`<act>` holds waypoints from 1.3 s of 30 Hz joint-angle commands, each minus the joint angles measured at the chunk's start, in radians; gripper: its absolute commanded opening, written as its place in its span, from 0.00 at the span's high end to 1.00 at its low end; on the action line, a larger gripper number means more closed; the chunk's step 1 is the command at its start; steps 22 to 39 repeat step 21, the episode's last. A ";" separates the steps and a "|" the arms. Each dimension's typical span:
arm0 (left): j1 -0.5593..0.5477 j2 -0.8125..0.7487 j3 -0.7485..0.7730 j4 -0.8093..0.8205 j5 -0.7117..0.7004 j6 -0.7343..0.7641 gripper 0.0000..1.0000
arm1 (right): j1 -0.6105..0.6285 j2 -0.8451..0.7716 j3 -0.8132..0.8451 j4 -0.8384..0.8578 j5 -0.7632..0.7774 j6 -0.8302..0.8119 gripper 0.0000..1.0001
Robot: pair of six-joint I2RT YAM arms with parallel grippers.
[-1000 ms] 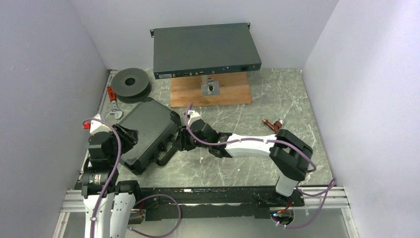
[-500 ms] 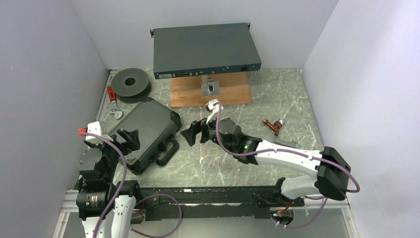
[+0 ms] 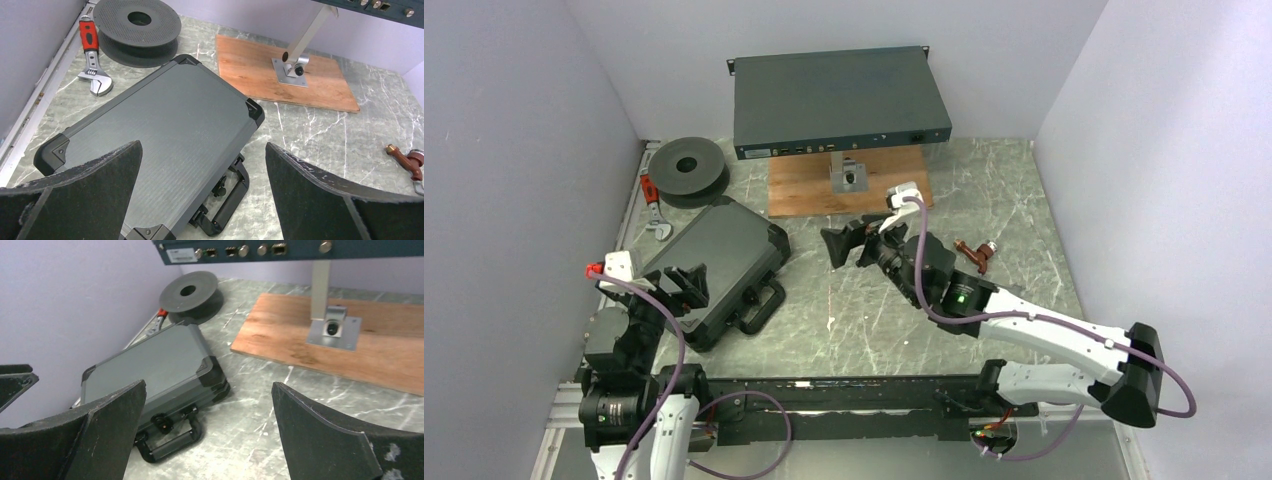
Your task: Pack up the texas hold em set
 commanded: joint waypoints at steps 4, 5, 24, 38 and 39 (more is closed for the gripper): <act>0.010 -0.025 -0.004 0.040 0.011 0.015 0.00 | 0.002 -0.144 0.026 -0.216 0.144 -0.055 0.00; 0.011 -0.028 -0.005 0.041 0.009 0.015 0.00 | 0.003 -0.167 0.019 -0.245 0.148 -0.057 0.00; 0.077 -0.018 -0.010 0.051 0.063 0.019 0.00 | 0.002 -0.382 -0.014 -0.391 0.184 -0.050 0.00; 0.077 -0.018 -0.010 0.051 0.063 0.019 0.00 | 0.002 -0.382 -0.014 -0.391 0.184 -0.050 0.00; 0.077 -0.018 -0.010 0.051 0.063 0.019 0.00 | 0.002 -0.382 -0.014 -0.391 0.184 -0.050 0.00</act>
